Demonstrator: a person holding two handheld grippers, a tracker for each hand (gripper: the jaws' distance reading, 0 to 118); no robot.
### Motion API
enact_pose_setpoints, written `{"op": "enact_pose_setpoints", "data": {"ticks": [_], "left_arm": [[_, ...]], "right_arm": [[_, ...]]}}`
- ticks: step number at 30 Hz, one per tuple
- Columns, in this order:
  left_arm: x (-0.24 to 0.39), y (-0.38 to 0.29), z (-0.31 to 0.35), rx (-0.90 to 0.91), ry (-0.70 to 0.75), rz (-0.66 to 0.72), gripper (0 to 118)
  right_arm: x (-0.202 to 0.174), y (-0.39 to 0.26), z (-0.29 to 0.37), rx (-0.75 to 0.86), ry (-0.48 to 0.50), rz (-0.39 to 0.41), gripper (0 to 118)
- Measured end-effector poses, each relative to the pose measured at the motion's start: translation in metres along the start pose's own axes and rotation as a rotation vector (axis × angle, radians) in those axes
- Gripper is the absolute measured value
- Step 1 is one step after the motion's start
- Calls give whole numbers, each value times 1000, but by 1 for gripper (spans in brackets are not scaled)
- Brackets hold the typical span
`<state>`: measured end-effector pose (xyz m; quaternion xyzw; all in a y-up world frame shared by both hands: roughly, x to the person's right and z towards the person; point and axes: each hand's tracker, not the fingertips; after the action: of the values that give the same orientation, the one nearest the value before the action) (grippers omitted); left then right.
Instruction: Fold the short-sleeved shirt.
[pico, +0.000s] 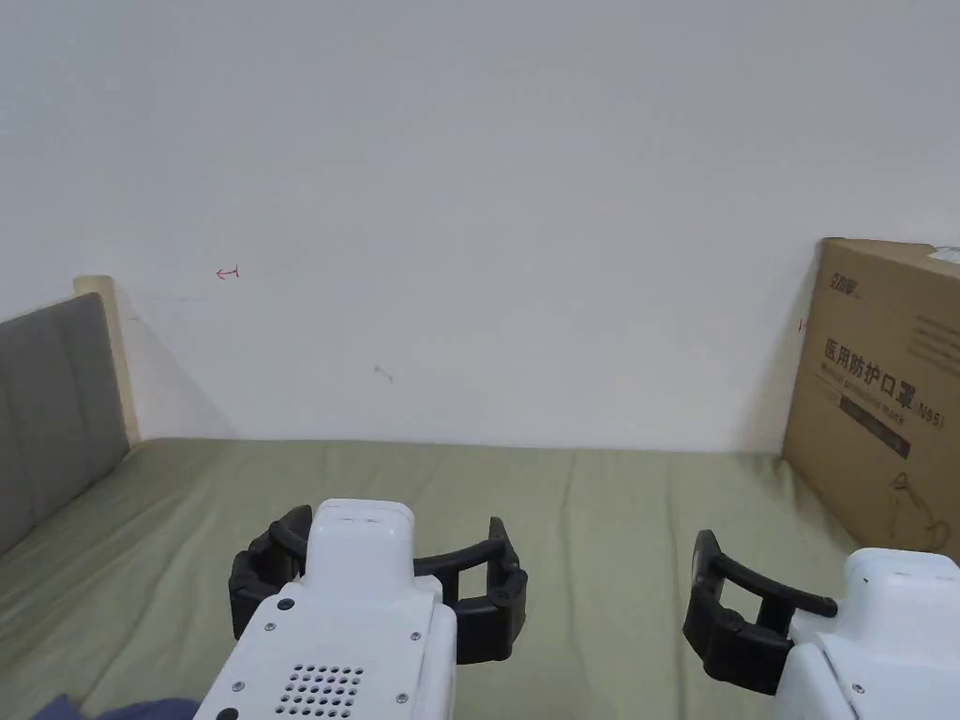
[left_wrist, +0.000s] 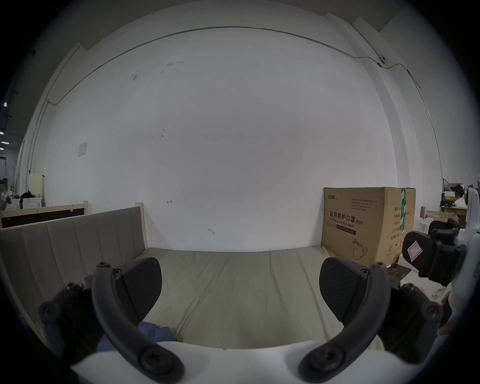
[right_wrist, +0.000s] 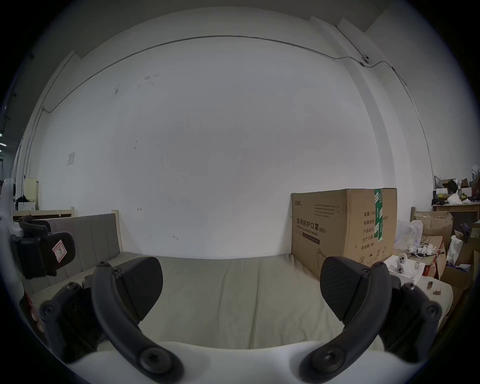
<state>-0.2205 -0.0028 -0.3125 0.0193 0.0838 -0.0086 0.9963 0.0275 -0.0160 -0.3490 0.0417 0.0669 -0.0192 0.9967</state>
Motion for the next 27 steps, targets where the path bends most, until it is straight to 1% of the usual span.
{"op": "enact_pose_setpoints", "data": {"ticks": [21,27], "left_arm": [[-2,2,-4,-15,5,-10,118],[-2,0,-4,-12,-2,-18,118]], "right_arm": [[-7,-2,-7,-12,1,32,118],[-7,-4,-7,-21,-2,27,118]]}}
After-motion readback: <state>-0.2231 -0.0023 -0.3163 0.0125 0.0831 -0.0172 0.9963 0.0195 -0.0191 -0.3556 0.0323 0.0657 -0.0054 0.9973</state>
